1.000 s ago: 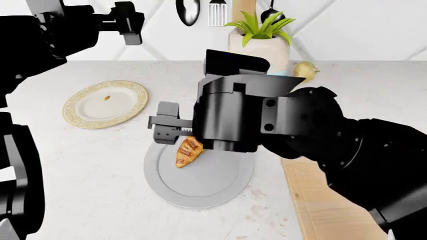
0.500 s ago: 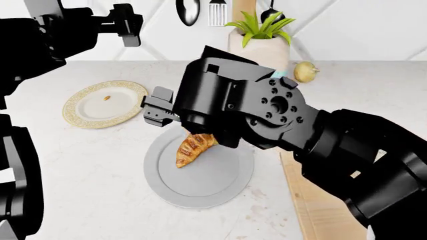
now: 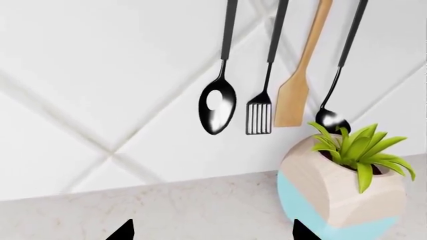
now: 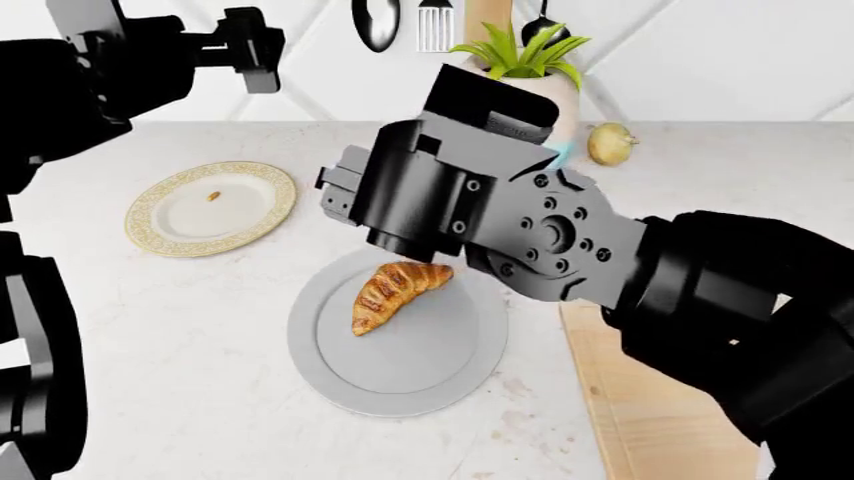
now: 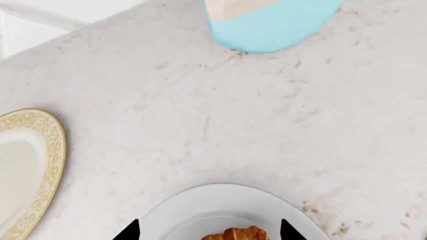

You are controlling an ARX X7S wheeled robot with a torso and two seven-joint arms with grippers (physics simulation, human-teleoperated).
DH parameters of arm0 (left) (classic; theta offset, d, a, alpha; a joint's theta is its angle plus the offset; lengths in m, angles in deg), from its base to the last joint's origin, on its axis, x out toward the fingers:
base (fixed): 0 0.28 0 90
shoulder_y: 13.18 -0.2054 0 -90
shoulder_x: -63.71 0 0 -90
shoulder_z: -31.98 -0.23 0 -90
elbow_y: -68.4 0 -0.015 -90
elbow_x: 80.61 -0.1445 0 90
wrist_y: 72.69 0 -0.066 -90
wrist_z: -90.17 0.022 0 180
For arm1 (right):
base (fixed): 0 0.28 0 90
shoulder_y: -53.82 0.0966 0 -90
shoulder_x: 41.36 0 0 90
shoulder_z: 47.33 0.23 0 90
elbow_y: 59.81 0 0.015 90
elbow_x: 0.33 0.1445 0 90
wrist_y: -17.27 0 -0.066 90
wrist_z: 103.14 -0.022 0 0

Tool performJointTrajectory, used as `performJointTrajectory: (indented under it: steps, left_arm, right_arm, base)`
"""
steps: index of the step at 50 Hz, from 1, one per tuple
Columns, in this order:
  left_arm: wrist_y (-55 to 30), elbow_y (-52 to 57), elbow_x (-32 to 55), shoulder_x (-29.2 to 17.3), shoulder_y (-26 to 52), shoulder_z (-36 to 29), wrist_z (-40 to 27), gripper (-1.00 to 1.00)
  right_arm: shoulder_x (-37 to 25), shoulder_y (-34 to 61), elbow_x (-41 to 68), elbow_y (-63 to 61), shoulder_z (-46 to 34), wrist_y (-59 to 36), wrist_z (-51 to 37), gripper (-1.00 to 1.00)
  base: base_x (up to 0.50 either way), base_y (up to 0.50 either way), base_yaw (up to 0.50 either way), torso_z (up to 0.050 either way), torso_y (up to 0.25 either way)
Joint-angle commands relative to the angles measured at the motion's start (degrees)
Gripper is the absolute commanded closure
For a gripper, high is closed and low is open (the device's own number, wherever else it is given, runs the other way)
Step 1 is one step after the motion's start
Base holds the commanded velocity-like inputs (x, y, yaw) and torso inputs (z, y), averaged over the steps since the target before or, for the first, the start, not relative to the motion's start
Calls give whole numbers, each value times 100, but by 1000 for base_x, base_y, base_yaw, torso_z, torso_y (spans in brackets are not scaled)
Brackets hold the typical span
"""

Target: From the different types of pastries on the counter, select a croissant and place it on the cutting board. Then retrieve a jar of jam from the cabinet and place it alongside the croissant on the cutting board.

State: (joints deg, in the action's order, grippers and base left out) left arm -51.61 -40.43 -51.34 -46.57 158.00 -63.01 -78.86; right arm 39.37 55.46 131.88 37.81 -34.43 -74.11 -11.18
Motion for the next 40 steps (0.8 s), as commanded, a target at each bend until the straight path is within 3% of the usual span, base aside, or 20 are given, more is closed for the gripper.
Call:
performJointTrajectory:
  steps: [1,19,40]
  left_arm:
    - [90,29,22,-5,18,-4,19,-100]
    - [76,149,35,-85,-69,-23,-32,-100]
    - [53,219,90,-152,-218,41,-96,-100]
  right_arm:
    - [-149,-6,39,-434,-390,566,-117,-100]
    - [10,-339,467,-672,-668,662,165,-100]
    - [236,-487,597,-30,-764,760,532,-100]
  base:
    - [0,0,0,0,0]
    - [0,0,0,0,0]
    - [0,0,0,0,0]
